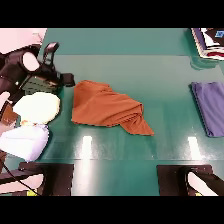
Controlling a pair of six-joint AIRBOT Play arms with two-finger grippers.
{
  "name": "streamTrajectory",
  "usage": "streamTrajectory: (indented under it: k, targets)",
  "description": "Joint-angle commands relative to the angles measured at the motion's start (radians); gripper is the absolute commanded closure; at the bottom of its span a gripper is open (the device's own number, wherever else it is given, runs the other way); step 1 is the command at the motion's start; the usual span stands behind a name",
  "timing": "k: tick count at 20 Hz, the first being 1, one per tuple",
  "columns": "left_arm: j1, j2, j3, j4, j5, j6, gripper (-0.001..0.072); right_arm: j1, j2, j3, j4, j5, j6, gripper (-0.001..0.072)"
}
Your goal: Fold the shirts.
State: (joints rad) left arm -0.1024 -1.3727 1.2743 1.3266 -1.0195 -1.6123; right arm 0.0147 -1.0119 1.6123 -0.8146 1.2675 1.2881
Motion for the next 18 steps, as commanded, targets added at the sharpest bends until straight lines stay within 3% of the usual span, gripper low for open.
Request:
streamTrajectory:
  k: [1, 8, 10, 13, 14, 15, 18]
  targets:
    - [0.089, -0.060, -0.118, -0.082, 0.102, 0.026, 0.0160, 0.000, -0.002, 0.000, 0.000, 0.001, 0.000, 0.0693]
    - [0.084, -0.194, -0.117, -0.265, 0.208, 0.088, 0.0181, 0.000, -0.003, 0.000, 0.000, 0.001, 0.000, 0.0692]
    - [0.084, -0.211, -0.117, -0.349, 0.211, 0.161, 0.0332, 0.000, -0.003, -0.001, 0.000, 0.001, 0.000, 0.0693]
    - [0.084, -0.216, -0.112, -0.388, 0.230, 0.180, 0.0363, 0.000, -0.003, -0.001, -0.001, 0.002, 0.000, 0.0692]
    - [0.084, -0.216, -0.099, -0.388, 0.224, 0.181, 0.0587, 0.000, -0.003, -0.001, -0.005, 0.006, 0.001, 0.0693]
    - [0.084, -0.215, -0.079, -0.387, 0.213, 0.183, 0.0683, 0.000, -0.002, -0.001, -0.035, 0.024, 0.002, 0.0693]
    - [0.084, -0.197, 0.018, -0.355, 0.158, 0.182, 0.0685, 0.000, 0.006, -0.068, -0.166, 0.111, 0.066, 0.0692]
